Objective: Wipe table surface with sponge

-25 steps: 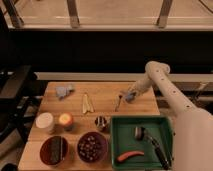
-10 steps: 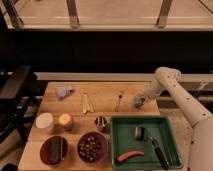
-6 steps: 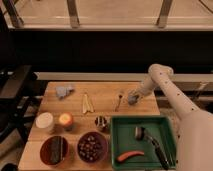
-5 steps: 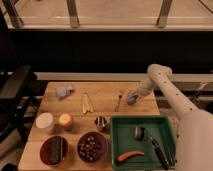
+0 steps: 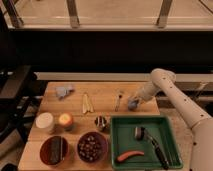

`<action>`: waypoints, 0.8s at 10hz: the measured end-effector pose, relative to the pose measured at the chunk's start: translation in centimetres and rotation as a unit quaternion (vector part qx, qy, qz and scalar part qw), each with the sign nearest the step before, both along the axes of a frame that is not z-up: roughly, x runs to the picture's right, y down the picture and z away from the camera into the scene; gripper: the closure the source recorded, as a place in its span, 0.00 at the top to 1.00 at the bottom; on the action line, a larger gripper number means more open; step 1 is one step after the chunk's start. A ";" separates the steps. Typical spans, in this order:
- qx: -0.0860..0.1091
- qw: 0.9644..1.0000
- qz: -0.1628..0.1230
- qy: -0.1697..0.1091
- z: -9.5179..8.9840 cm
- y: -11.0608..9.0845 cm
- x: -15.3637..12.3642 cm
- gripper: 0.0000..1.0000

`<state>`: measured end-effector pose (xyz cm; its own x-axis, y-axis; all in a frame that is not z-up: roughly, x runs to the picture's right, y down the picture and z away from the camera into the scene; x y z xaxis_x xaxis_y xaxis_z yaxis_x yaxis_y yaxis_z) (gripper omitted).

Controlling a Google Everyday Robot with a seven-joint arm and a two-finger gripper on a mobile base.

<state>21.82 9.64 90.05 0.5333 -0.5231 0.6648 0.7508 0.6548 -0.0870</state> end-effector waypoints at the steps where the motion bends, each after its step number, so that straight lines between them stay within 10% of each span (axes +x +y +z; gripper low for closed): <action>1: -0.001 1.000 0.003 0.006 -0.6 0.3 0.3 0.00; 8: 0.018 0.999 0.029 0.030 1.3 -3.9 5.8 0.00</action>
<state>27.58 5.76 91.37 0.6017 -0.5141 0.6113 0.7062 0.6999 -0.1065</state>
